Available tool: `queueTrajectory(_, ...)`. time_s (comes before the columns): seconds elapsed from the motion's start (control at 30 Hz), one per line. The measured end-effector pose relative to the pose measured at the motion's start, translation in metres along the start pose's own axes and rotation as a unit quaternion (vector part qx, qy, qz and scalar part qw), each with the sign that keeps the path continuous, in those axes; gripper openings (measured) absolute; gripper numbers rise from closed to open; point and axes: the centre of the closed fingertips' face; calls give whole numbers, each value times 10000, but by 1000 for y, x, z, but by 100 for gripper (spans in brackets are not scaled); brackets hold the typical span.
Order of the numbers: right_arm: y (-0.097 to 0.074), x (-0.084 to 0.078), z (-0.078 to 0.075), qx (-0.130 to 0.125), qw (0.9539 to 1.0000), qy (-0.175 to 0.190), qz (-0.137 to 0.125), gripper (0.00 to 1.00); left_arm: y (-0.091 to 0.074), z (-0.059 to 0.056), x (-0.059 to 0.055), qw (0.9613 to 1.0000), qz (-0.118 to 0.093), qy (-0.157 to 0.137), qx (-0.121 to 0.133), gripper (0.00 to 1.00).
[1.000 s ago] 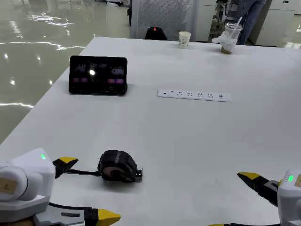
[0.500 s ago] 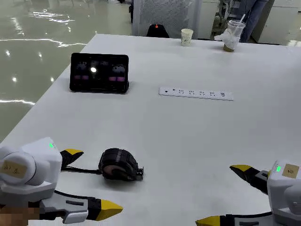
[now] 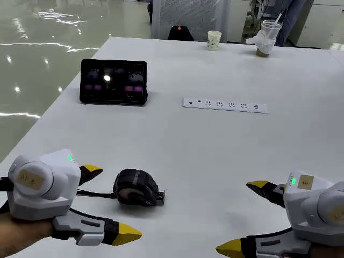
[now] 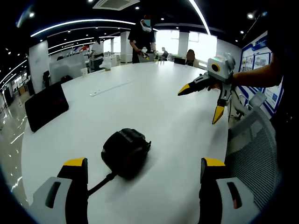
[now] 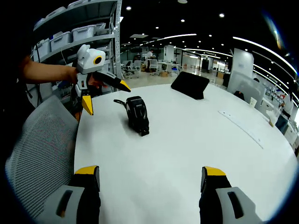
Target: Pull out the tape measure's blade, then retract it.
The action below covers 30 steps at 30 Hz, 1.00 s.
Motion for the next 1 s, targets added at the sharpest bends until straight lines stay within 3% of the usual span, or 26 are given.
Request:
queueTrajectory(0.37,21,8,2,373,9986,-367,-11,81,9,4,0,9996,164,147,-166,94)
queueTrajectory(1.0,61,16,2,938,9905,-995,144,62,19,17,-5,9960,507,582,-443,74)
Point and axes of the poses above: the centre of the closed fingertips' face, and the gripper's own axes: y roughly forward along the fingers, z roughly to its left, x roughly out of its top, and after that the axes turned 3 degrees about -z, right-handed
